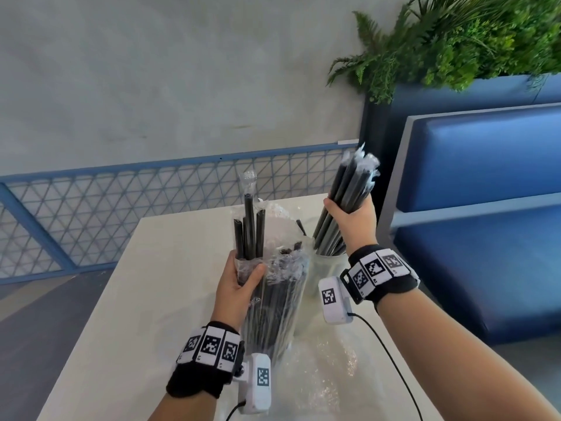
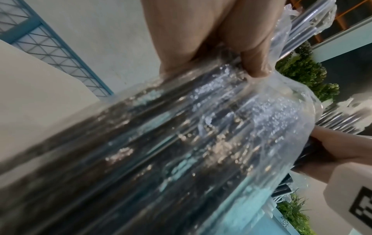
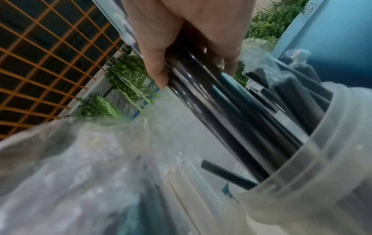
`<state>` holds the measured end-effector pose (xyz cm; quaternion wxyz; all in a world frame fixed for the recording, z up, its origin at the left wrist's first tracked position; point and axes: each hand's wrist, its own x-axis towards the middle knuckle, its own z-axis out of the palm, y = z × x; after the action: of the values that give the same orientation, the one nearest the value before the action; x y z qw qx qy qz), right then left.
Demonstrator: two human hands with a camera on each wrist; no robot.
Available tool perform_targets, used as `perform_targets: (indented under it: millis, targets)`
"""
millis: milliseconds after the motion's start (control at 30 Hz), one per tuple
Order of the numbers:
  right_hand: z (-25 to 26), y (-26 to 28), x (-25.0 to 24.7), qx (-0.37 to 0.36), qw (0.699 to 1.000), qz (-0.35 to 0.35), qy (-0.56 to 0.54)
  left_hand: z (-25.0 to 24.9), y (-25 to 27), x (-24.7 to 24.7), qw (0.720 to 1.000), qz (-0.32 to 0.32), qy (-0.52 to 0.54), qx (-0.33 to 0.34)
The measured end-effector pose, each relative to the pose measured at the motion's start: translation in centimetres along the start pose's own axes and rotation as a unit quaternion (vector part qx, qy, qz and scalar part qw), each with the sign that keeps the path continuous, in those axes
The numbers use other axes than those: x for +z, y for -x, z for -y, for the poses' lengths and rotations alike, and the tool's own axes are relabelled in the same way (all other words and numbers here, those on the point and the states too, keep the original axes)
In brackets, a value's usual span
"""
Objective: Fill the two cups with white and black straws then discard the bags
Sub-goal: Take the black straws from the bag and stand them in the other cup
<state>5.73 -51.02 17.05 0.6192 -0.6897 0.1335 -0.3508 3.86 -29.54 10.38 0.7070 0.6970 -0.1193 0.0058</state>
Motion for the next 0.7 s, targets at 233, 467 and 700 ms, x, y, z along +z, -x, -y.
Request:
perform_targets:
  millis: [233,467,700]
  targets:
    - [-0.5,0.1,0.1,-0.089,0.996,0.016,-0.002,0.2,0.1,0.0,1.0,-0.004,0.005,-0.006]
    - [-2.3,-0.2,0.5,-0.099,0.953,0.132,0.254,1.0,0.0,-0.4,0.999,-0.02,0.019,-0.036]
    - [-3.1,0.8,-0.2,-0.215,0.919,0.018,0.329,1.0,-0.1,-0.7,1.0,-0.012,0.011,-0.017]
